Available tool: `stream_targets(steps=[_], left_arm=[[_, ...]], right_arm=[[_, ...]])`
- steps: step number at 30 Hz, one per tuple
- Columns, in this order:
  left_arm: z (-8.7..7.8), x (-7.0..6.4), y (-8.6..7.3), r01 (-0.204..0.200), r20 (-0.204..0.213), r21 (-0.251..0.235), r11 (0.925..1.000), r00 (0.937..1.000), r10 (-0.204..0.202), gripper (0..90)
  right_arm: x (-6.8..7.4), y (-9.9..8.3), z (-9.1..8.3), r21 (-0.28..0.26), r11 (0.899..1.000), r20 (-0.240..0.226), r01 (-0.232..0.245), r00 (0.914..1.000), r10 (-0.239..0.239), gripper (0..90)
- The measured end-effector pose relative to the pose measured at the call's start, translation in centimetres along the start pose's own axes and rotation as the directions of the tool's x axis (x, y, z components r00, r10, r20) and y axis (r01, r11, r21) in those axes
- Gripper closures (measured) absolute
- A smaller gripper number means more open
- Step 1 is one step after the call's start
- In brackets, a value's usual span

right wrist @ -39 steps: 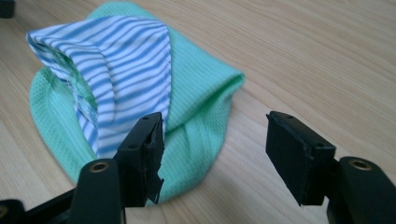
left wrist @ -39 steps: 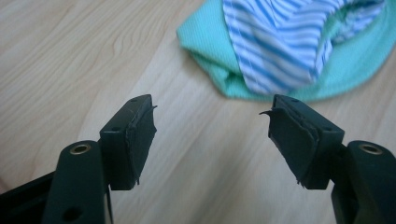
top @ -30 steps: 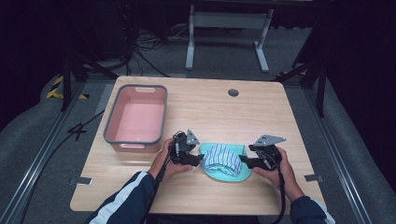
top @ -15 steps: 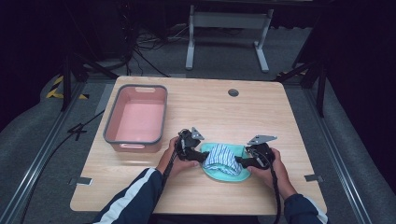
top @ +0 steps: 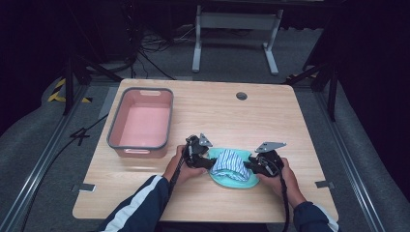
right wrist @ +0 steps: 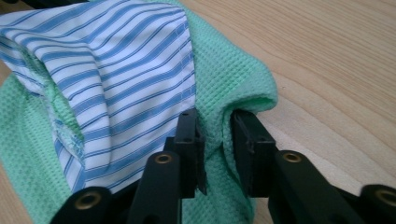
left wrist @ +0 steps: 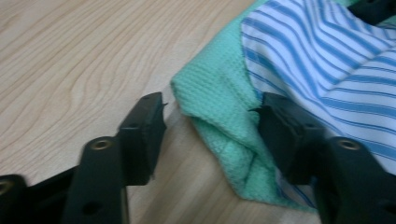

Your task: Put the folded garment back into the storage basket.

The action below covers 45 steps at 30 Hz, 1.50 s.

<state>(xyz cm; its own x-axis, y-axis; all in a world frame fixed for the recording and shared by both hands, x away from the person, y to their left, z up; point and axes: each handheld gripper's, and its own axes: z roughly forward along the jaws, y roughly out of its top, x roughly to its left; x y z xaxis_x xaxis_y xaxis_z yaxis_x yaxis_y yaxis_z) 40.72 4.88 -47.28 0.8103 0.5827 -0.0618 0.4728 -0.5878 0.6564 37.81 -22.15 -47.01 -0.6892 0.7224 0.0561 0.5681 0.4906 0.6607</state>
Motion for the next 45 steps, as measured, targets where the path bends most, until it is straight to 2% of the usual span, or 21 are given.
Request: stream_targets(steps=[1,4,8,12,13,15,18,20,21,26,29,36,45], left_arm=[[0.0,-0.1,0.0,0.003,0.006,0.001,1.0000,1.0000,-0.003,51.3],[0.0,-0.2,0.0,-0.005,0.017,0.000,1.0000,0.9999,0.005,58.8],[0.1,-0.2,0.0,-0.008,0.052,-0.009,0.9999,0.9986,0.008,71.5],[0.1,-0.3,0.1,0.001,0.060,-0.011,0.9999,0.9982,0.000,79.3],[0.1,-0.4,0.2,-0.017,0.050,-0.009,0.9998,0.9986,0.017,80.6],[0.1,-0.5,0.3,-0.022,0.043,-0.009,0.9997,0.9988,0.023,82.7],[0.1,-0.5,0.4,-0.034,0.044,-0.002,0.9994,0.9984,0.034,84.0],[-0.2,-0.4,0.9,-0.048,0.060,0.001,0.9988,0.9971,0.048,84.3],[-0.4,-0.5,1.0,-0.041,0.064,-0.002,0.9991,0.9971,0.041,84.4],[-1.1,-0.7,1.7,-0.065,0.047,-0.016,0.9977,0.9967,0.066,84.4],[-1.8,-1.0,2.4,-0.084,0.033,-0.029,0.9960,0.9958,0.085,84.5],[-2.6,-1.2,3.6,-0.126,0.018,-0.008,0.9919,0.9918,0.127,84.5],[-3.8,-1.0,4.3,-0.148,-0.002,0.009,0.9889,0.9889,0.148,84.4]], right_arm=[[0.0,0.0,0.0,-0.001,1.000,-0.002,0.000,1.0000,0.000,75.0],[0.1,0.0,0.0,-0.005,1.000,-0.007,0.002,1.0000,-0.002,78.1],[0.2,-0.1,0.0,-0.010,1.000,-0.001,0.004,1.0000,-0.004,80.5],[0.5,-0.1,0.0,-0.011,1.000,0.013,0.012,0.9998,-0.012,81.3],[0.5,0.0,0.0,-0.008,1.000,0.018,0.015,0.9997,-0.015,81.9],[0.5,0.0,-0.1,-0.006,1.000,0.018,0.019,0.9997,-0.019,82.4],[0.4,0.1,-0.4,-0.012,1.000,0.009,0.013,0.9999,-0.013,82.8],[0.4,0.2,-0.6,-0.015,1.000,0.007,0.014,0.9999,-0.013,82.9],[0.4,0.3,-0.8,-0.020,1.000,0.006,0.011,0.9999,-0.011,82.9],[0.5,0.7,-1.4,-0.039,0.999,-0.002,0.003,1.0000,-0.003,83.0],[0.6,1.0,-1.9,-0.050,0.999,0.000,0.016,0.9999,-0.016,83.0],[0.7,1.9,-2.8,-0.063,0.998,0.015,0.012,0.9998,-0.011,83.0],[1.1,3.2,-3.2,-0.066,0.998,0.007,0.015,0.9999,-0.015,83.0]])
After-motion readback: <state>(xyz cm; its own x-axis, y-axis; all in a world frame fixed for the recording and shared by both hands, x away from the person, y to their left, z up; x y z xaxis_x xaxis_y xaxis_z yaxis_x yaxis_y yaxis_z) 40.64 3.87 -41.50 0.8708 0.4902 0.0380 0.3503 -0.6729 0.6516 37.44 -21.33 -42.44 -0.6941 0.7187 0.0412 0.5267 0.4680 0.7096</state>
